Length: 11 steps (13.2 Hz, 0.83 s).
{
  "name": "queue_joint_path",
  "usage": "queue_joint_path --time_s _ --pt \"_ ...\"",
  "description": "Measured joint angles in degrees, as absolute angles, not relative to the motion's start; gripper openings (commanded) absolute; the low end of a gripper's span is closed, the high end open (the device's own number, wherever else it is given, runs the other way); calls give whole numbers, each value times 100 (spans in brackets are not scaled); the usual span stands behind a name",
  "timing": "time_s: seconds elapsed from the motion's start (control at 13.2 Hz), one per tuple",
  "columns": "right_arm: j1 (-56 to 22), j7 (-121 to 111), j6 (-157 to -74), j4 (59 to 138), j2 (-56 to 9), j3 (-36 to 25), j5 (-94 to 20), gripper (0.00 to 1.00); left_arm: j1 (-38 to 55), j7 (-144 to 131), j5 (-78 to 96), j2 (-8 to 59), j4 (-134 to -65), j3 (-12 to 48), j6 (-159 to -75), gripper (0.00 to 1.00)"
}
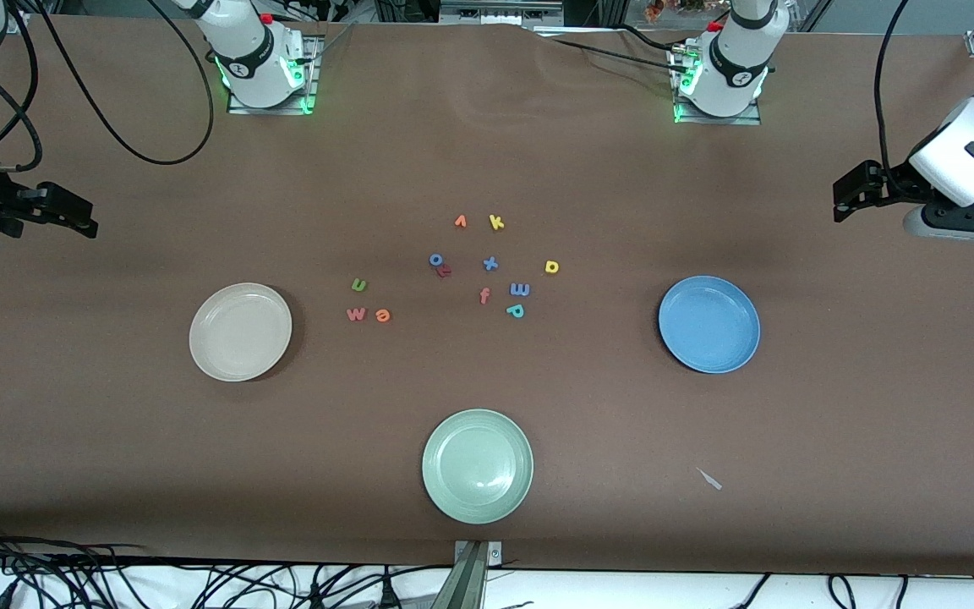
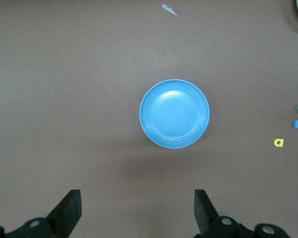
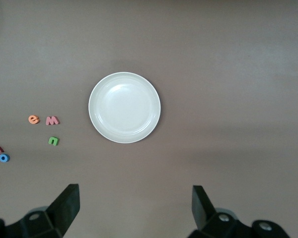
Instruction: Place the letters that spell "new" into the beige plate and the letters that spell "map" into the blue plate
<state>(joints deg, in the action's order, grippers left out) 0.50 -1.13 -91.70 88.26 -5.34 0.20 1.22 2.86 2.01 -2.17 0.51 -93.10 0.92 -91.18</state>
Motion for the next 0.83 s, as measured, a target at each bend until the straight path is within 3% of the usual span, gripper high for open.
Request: queue_joint_path --time_s 0.83 --pt "50 -113 -9170 8826 -534 20 122 100 218 235 -191 123 -9308 82 -9326 100"
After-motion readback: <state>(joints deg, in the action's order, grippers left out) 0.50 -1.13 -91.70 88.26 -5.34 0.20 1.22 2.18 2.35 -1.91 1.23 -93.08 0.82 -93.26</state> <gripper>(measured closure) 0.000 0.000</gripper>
